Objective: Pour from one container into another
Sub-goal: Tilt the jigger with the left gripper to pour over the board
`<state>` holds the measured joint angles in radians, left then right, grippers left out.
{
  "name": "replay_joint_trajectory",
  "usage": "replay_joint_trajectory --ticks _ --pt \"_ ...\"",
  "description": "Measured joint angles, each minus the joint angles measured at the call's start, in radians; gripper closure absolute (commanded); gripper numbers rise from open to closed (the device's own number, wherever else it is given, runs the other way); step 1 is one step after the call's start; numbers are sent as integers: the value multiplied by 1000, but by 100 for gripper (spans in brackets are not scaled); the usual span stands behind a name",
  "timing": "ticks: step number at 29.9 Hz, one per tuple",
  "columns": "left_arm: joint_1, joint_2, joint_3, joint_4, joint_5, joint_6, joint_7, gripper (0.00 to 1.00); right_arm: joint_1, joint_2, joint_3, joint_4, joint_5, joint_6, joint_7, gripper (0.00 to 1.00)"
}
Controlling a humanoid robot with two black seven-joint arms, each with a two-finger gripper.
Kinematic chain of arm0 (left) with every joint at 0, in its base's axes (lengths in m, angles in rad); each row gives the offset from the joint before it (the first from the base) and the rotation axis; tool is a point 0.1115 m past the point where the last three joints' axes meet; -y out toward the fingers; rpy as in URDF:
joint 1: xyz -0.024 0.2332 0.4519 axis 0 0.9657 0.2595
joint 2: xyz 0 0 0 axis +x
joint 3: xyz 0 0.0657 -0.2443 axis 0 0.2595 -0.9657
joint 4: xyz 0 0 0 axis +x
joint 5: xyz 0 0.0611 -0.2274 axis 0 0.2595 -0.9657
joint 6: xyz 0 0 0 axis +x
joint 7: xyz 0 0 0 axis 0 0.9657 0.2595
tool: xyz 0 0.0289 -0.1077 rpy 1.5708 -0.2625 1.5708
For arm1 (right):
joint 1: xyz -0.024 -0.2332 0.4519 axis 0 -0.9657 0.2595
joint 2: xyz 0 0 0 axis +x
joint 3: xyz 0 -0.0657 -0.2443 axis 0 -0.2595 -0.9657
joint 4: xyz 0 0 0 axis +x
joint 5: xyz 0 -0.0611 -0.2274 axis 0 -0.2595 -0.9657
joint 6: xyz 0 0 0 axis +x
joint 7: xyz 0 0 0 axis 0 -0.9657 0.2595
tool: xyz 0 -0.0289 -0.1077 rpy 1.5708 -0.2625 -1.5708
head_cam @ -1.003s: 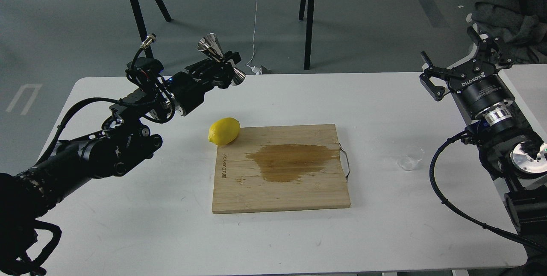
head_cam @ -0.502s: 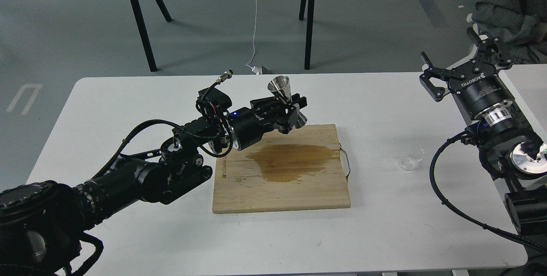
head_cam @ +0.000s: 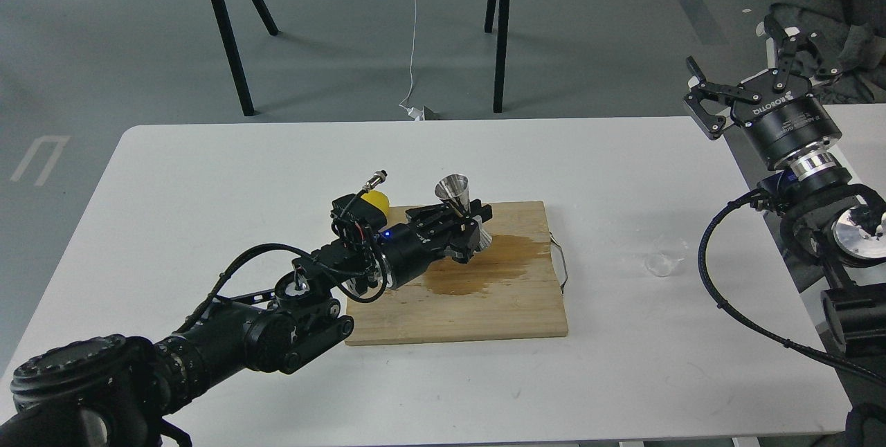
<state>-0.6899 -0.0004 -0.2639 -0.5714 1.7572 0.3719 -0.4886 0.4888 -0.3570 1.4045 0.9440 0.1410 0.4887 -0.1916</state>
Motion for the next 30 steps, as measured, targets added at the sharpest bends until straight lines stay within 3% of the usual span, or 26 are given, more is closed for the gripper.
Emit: replay_joint_trajectory --ticks 19,30 --pt "43 0 76 146 -10 56 0 86 29 -5 -14 -24 0 0 0 1" --pt "44 1 75 154 -13 59 0 85 24 -4 -15 -22 0 0 0 1"
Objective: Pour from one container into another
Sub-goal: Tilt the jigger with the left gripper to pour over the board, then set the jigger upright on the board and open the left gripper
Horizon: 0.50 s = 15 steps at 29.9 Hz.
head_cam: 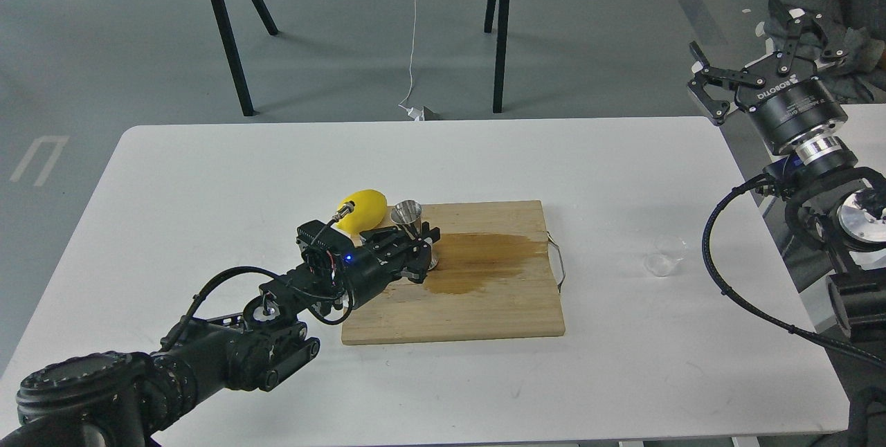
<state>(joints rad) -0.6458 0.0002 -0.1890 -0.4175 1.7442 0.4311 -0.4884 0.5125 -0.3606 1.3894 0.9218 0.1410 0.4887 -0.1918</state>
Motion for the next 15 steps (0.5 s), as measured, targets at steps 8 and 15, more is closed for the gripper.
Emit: replay_joint_trajectory --ticks 8,15 --pt "1 0 0 -20 0 0 0 72 -3 0 0 0 0 0 0 1" --pt "22 0 0 -100 0 -6 0 58 -7 0 0 0 0 0 0 1"
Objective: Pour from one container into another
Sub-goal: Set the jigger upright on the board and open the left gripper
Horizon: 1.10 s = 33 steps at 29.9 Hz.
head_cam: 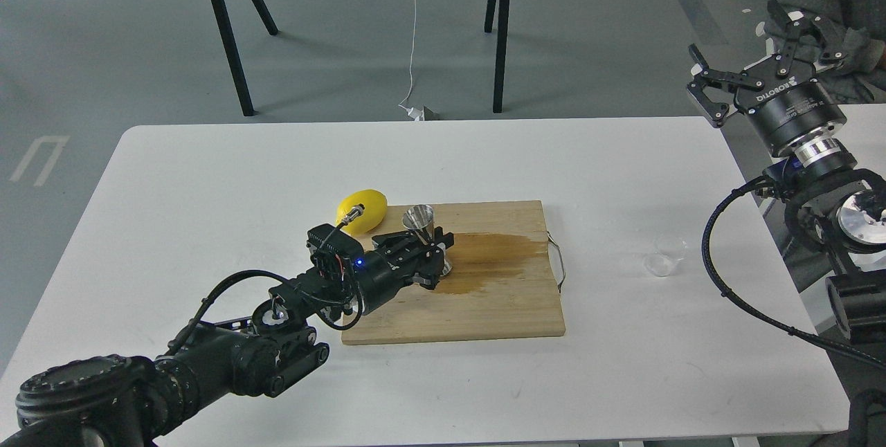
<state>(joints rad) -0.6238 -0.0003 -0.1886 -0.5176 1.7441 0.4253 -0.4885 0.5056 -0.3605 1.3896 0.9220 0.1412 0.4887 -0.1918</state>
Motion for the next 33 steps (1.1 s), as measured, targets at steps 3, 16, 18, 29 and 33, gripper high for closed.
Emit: replay_joint_trajectory --ticks 3,16,18,29,33 --pt "2 0 0 -6 0 0 0 57 -3 -1 0 0 0 0 0 1" --pt "5 1 -4 -35 0 6 0 24 -4 -1 4 1 1 0 0 1" --pt "10 0 -7 -53 0 6 0 22 -5 -1 5 2 2 0 0 1" --pt "25 0 -11 -65 0 6 0 20 -14 -2 9 4 1 0 0 1" --pt "27 0 -11 -65 0 6 0 20 -17 -2 10 6 2 0 0 1"
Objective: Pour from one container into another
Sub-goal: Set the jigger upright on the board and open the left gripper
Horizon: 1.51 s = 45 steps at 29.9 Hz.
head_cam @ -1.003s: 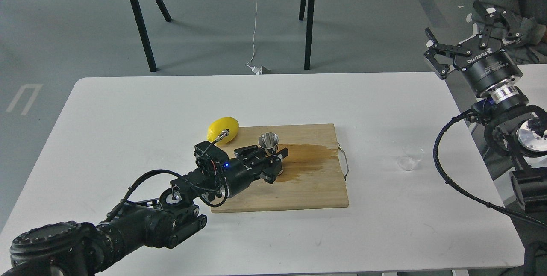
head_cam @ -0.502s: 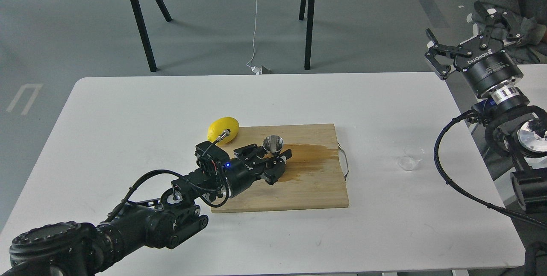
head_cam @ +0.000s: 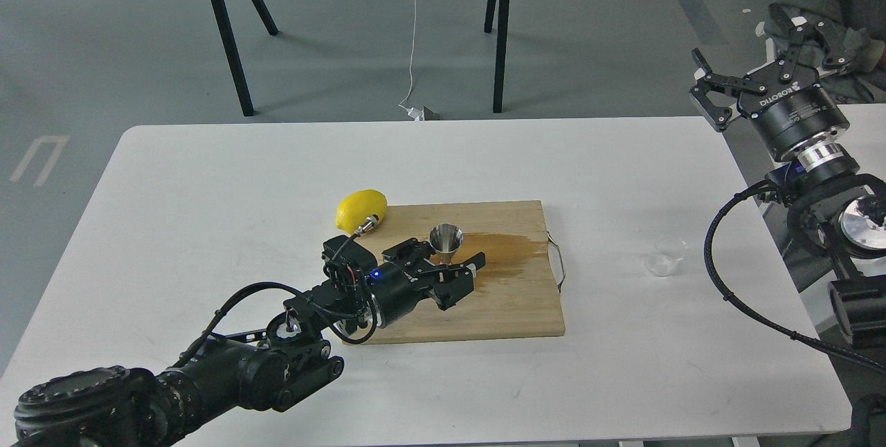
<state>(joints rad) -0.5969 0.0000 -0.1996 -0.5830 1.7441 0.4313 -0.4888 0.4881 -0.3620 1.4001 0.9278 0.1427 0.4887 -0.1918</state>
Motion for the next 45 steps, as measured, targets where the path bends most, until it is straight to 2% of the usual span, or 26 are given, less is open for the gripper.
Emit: replay_joint_trajectory --ticks 29,45 --pt "30 1 -9 -25 -2 30 0 20 -2 0 1 2 1 0 0 1" --pt "44 53 -12 -51 -17 31 0 19 -3 0 -2 4 1 0 0 1"
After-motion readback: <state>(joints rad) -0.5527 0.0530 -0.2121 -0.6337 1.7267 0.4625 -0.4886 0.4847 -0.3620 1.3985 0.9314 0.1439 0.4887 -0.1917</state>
